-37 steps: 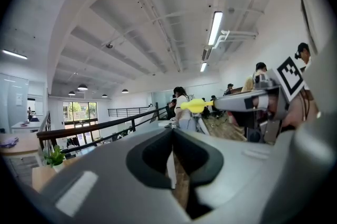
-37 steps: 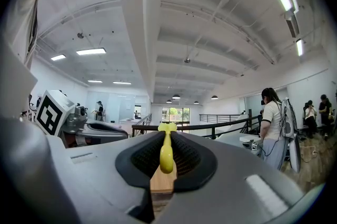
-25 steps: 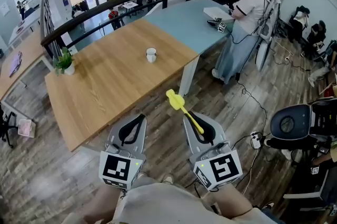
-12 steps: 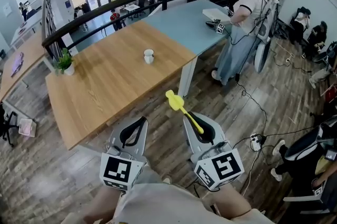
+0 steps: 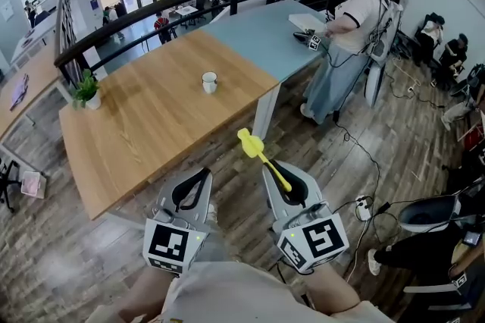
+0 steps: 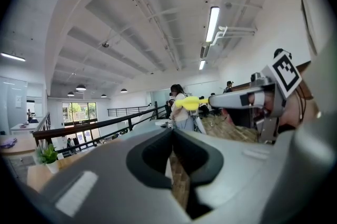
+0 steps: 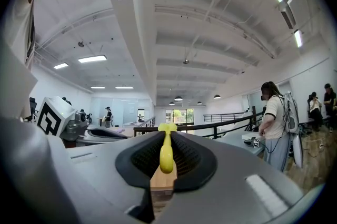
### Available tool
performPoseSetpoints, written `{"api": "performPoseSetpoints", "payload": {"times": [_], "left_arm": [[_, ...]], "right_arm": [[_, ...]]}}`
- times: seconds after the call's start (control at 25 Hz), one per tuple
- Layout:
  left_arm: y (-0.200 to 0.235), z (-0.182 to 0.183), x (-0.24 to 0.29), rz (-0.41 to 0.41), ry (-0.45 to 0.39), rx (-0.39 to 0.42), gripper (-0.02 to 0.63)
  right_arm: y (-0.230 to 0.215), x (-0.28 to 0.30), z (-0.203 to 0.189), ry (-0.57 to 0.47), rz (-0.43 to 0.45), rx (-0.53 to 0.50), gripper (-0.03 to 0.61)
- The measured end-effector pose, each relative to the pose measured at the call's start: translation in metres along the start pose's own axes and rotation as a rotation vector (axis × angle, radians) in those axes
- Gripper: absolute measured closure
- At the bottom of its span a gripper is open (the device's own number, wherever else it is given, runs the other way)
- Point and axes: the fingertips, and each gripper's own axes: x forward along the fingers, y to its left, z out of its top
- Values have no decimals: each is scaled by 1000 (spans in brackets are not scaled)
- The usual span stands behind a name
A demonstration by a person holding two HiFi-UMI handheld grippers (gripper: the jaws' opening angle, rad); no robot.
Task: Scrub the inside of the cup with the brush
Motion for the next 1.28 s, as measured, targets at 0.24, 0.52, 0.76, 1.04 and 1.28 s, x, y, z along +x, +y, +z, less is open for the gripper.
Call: {"api": "performPoseSetpoints", "payload": {"times": [0.24,0.52,0.76,1.04,1.28], "left_arm": [[18,1,30,-22,-14,9,611],[72,-10,75,-25,-26,-46,611],[121,-16,125,-29,-14,-48,611],[191,-19,179,-31,2,-44,611],[251,-15,231,-41,2,-39,611]], "right_arm": [[-18,36,1,4,2,-31,545],[-34,106,-1,14,5,-78,545],[-55,173,-5,28,2,-77,545],[-72,262,-2,42,-1,-63,545],[-90,339,0,58,-12,-52,545]]}}
